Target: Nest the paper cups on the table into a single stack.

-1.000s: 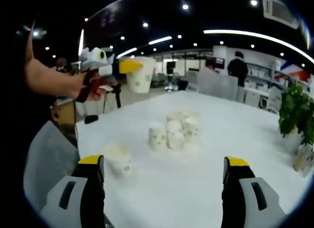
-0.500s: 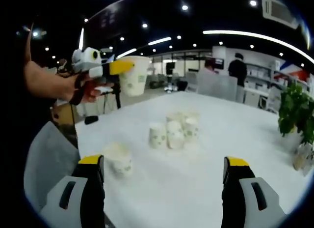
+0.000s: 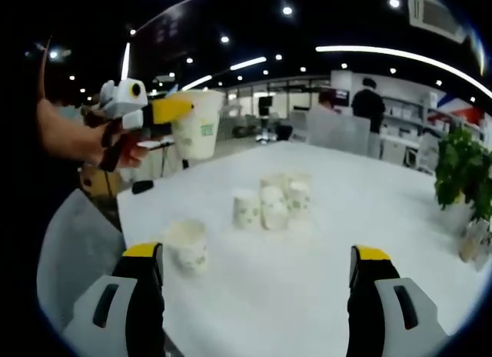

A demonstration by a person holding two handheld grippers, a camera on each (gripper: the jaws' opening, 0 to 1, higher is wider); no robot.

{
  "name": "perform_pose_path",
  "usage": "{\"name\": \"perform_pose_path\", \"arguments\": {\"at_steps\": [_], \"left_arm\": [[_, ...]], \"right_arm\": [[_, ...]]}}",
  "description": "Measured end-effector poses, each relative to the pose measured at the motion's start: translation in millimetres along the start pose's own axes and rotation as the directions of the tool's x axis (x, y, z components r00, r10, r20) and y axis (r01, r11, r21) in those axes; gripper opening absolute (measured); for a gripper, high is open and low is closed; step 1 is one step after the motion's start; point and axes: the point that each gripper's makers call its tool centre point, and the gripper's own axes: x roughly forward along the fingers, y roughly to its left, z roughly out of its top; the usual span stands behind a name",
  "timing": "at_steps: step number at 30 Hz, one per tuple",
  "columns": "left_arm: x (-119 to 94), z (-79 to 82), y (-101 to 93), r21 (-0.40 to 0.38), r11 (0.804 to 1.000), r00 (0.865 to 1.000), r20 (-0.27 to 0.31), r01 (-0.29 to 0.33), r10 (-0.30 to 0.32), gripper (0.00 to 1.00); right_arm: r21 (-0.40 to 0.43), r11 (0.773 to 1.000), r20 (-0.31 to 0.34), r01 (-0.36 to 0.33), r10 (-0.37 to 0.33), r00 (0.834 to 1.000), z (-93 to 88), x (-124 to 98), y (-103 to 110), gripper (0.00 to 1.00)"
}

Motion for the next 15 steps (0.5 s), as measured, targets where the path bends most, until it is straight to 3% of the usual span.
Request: {"name": "perform_pose_path", "arguments": {"at_steps": [9, 15], "left_arm": [[-8, -2.3, -9.1, 0.001, 1.000, 1.000, 0.007, 0.011, -0.011, 0.37], [-12, -15.5, -22.7, 0.024, 0.998, 0.999, -0.015, 0.049, -0.049, 0.37]], "right_arm": [[0.007, 1.000, -0.002, -0.002, 0.002, 1.000, -2.6, 2, 0, 1.00], [0.011, 1.000, -0.008, -0.006, 0.006, 1.000, -4.2, 5, 0, 1.00]]}}
